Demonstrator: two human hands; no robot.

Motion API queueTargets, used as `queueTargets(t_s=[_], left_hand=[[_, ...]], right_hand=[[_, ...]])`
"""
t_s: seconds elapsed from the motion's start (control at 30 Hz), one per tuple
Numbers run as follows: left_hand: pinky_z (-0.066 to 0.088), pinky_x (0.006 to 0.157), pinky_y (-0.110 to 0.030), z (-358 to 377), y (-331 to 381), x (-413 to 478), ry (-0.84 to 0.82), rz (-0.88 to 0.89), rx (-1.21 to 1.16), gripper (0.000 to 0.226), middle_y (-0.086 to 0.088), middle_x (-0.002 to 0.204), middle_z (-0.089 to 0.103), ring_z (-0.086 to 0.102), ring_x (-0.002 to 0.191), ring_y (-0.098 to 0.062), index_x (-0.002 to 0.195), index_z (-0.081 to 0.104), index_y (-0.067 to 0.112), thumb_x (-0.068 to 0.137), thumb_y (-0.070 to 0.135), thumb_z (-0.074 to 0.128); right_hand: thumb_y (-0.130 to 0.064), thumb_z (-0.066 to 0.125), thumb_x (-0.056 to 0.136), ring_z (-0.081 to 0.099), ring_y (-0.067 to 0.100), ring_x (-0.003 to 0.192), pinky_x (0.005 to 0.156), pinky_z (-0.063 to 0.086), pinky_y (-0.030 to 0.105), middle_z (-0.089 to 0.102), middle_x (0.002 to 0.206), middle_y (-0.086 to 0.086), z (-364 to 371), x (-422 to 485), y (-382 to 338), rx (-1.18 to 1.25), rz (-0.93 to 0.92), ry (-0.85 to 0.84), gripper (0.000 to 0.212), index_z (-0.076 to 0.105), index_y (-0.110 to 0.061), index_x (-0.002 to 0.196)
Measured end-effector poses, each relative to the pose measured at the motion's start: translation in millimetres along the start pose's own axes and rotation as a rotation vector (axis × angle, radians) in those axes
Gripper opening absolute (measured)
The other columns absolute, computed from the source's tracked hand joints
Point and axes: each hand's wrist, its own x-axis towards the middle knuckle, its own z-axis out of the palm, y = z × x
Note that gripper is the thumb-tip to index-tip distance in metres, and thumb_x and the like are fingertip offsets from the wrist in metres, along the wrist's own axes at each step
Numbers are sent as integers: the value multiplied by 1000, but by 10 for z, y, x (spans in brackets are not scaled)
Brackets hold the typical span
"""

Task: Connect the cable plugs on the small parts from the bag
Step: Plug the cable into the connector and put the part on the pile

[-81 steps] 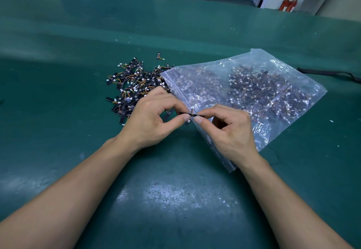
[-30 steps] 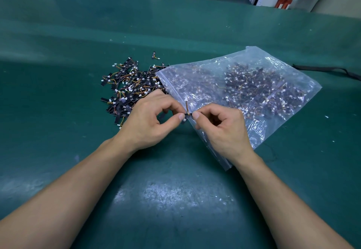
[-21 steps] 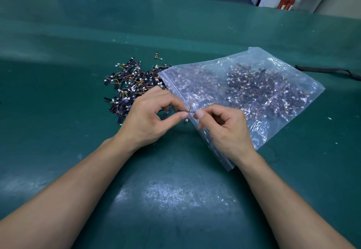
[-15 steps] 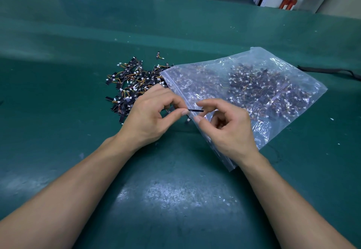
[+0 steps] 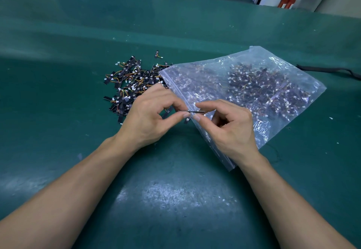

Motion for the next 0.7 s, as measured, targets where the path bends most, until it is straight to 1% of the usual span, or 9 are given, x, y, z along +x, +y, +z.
queueTargets(t_s=[0.03, 0.1, 0.27, 0.37, 0.47, 0.57, 0.7], left_hand=[[42, 73, -24, 2, 0, 1, 2, 2, 1, 14, 8, 79, 67, 52, 75, -18, 79, 73, 13, 89, 22, 77], [41, 74, -22, 5, 3, 4, 3, -3, -1, 15, 8, 79, 67, 52, 74, -17, 79, 73, 12, 89, 23, 76], [43, 74, -25, 6, 5, 2, -9, -8, -11, 15, 8, 82, 68, 54, 74, -20, 85, 73, 12, 86, 25, 80], [42, 72, -24, 11, 5, 0, -10, -11, -16, 13, 9, 79, 67, 53, 75, -19, 81, 73, 13, 88, 24, 78], [43, 73, -24, 10, 3, 3, -9, -6, -15, 13, 8, 78, 67, 53, 76, -19, 79, 73, 14, 89, 23, 77], [43, 71, -26, 11, 12, -4, -31, -22, -20, 12, 7, 78, 66, 52, 75, -20, 80, 73, 14, 88, 22, 77], [43, 70, -27, 4, 22, 0, -38, -41, -20, 10, 8, 79, 67, 51, 75, -19, 82, 72, 13, 87, 19, 78]], right_hand=[[-14, 84, 83, 49, 10, 51, 56, 37, 11, 70, 82, -13, 0, -1, -1, -3, -1, 0, 14, 79, -17, 96], [-14, 83, 84, 49, 8, 52, 56, 36, 11, 70, 81, -14, -4, 4, -2, 0, -18, -8, 9, 79, -17, 92], [-13, 81, 85, 50, 2, 54, 57, 36, 10, 69, 78, -14, -23, 12, -7, -6, -42, -22, 4, 79, -15, 86], [-14, 82, 85, 50, 6, 52, 55, 36, 10, 67, 78, -24, -21, 11, -8, -10, -35, -12, 6, 78, -18, 86], [-15, 83, 83, 49, 9, 50, 55, 34, 8, 62, 73, -31, -10, 15, -16, -12, -15, 3, 13, 77, -25, 89], [-16, 82, 84, 48, 12, 49, 54, 33, 9, 64, 74, -28, -11, 16, -16, -4, -6, -23, 9, 77, -24, 85], [-16, 80, 86, 45, 8, 48, 53, 32, 10, 64, 72, -27, -9, 15, -1, -8, 26, -36, 7, 77, -20, 83]])
